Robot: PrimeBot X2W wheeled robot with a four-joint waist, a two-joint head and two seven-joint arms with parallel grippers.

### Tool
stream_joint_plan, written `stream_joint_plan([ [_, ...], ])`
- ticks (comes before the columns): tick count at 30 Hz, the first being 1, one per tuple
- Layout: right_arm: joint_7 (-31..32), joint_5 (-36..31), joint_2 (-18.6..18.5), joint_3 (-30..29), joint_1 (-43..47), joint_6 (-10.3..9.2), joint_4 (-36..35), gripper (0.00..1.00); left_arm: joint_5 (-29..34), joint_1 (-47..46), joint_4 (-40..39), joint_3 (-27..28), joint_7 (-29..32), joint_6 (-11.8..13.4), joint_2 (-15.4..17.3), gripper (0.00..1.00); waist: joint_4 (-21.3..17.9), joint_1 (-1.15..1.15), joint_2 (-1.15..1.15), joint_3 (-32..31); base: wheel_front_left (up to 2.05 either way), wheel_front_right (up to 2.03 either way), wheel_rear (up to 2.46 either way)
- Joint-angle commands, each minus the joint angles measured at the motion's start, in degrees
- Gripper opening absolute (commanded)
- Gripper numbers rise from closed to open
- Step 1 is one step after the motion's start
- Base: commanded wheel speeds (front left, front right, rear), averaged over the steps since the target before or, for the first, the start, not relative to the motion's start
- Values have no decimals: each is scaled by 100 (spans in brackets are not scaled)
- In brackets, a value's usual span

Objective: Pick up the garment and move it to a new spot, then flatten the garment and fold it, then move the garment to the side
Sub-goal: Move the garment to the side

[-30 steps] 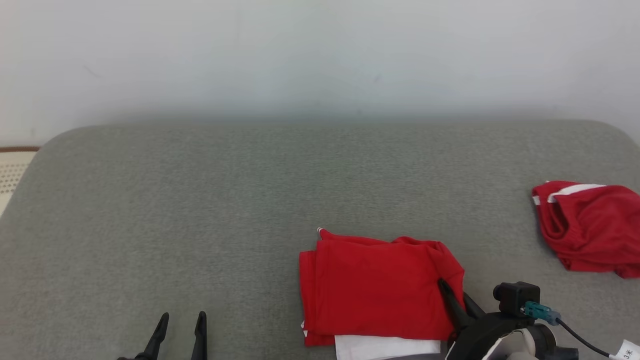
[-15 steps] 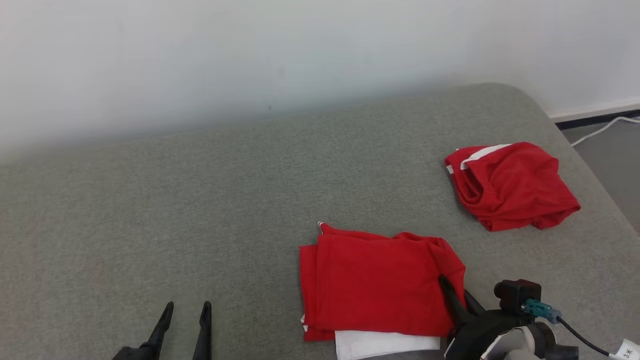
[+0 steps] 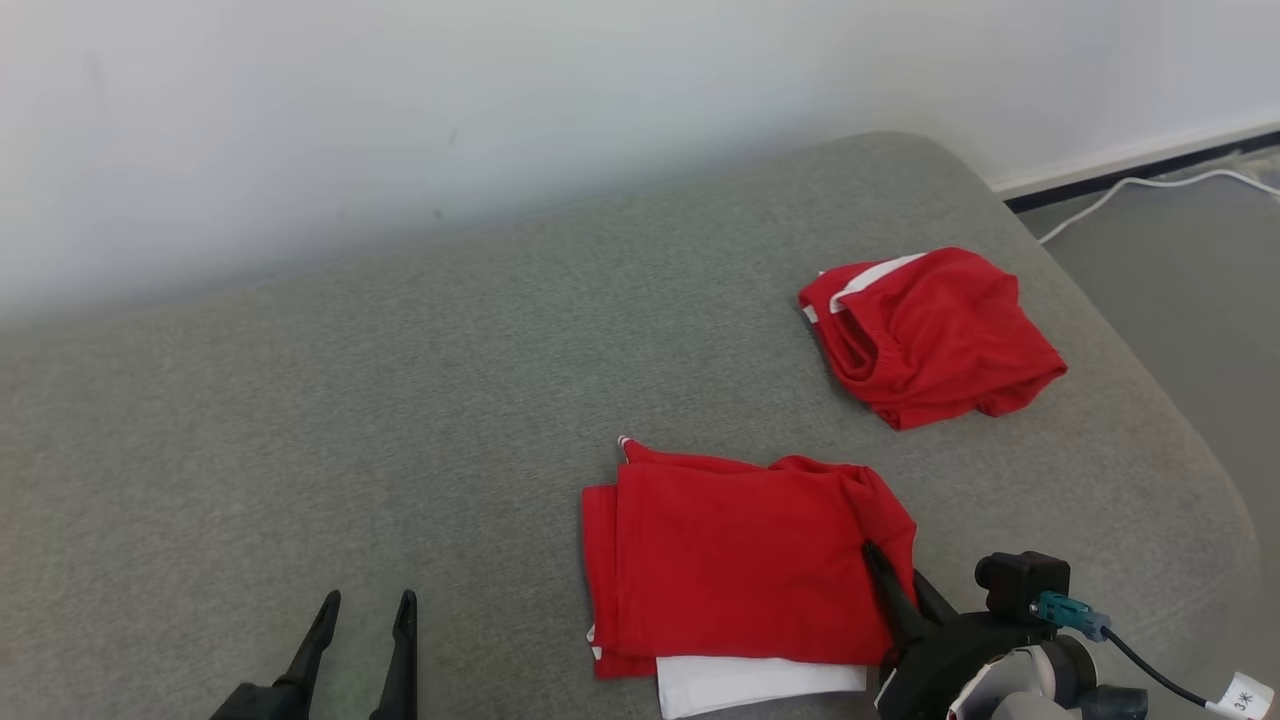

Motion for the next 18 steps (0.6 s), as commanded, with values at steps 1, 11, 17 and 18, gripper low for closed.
stream_joint_plan([
  [1, -2, -21, 16, 4, -18, -7, -10, 0, 60, -74, -18, 7, -1, -3, 5, 100, -172, 0, 0, 57, 0, 0, 0],
  [11, -2, -44, 89, -7, -28, -7, -23, 0, 68, -113, -112, 56, -1, -30, 5, 100, -606, 0, 0, 167, 0, 0, 0],
  [17, -2, -108, 81, -80, -78, -7, -46, 0, -82, -274, -163, -21, -1, -43, 4, 100, -691, 0, 0, 328, 0, 0, 0],
  [18, -2, -153, 71, -98, -116, -7, -51, 0, -72, -297, -165, -44, -1, -44, 3, 100, -671, 0, 0, 353, 0, 0, 0],
])
